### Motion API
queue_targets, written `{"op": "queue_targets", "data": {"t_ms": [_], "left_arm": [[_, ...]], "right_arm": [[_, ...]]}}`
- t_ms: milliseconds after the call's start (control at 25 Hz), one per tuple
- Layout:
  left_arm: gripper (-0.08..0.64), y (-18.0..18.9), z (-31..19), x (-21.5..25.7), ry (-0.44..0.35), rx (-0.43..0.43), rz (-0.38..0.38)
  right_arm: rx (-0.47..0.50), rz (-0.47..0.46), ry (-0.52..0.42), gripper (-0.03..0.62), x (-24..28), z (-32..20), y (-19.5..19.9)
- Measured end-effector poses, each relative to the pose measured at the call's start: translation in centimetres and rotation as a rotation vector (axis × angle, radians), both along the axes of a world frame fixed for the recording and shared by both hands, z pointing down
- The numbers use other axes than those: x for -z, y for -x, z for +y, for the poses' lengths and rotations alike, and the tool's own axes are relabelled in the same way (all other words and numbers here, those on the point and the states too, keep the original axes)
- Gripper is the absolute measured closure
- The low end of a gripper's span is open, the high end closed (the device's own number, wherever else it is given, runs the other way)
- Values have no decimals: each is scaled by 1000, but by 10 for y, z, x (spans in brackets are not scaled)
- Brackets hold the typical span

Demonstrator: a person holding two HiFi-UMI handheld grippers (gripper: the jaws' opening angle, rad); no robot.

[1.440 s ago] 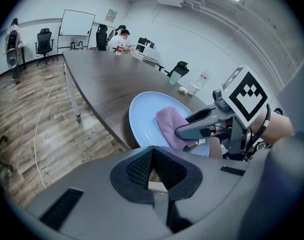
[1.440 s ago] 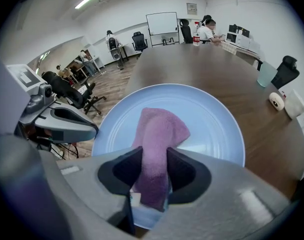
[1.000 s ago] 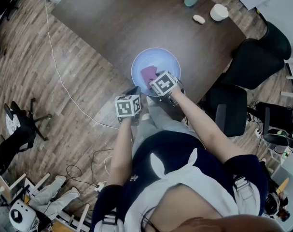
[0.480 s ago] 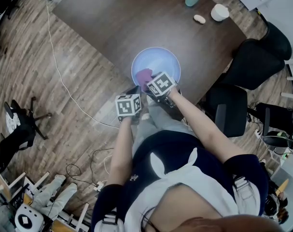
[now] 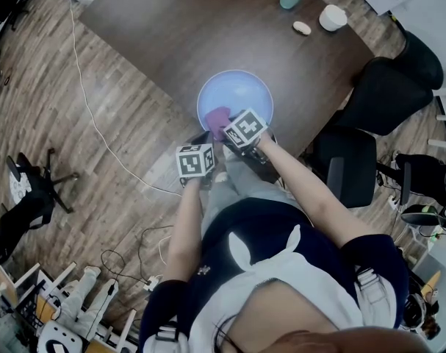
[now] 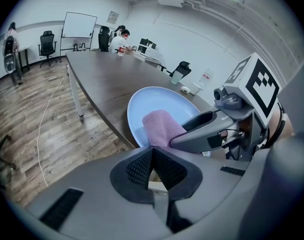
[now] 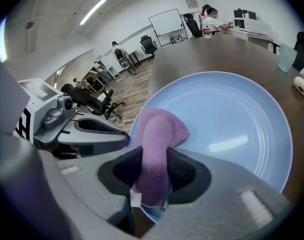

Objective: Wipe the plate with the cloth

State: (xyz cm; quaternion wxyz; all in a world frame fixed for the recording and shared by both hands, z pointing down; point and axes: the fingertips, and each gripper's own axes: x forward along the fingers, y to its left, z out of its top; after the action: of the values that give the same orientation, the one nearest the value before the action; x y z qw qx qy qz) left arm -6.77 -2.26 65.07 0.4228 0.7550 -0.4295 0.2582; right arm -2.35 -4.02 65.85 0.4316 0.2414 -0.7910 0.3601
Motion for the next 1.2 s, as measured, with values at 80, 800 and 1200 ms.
{"op": "queue_targets", "data": {"t_ms": [80, 800, 1200], "left_arm": [[555, 0, 1, -1, 3, -3, -5], [555, -2, 1, 3, -6, -5, 12], [555, -1, 1, 7, -10, -13, 27]], "right_arm": [[16, 2, 4, 449, 1, 2, -2], [142, 120, 21, 449, -1, 19, -41], [159, 200, 7, 449, -2, 14, -68]]}}
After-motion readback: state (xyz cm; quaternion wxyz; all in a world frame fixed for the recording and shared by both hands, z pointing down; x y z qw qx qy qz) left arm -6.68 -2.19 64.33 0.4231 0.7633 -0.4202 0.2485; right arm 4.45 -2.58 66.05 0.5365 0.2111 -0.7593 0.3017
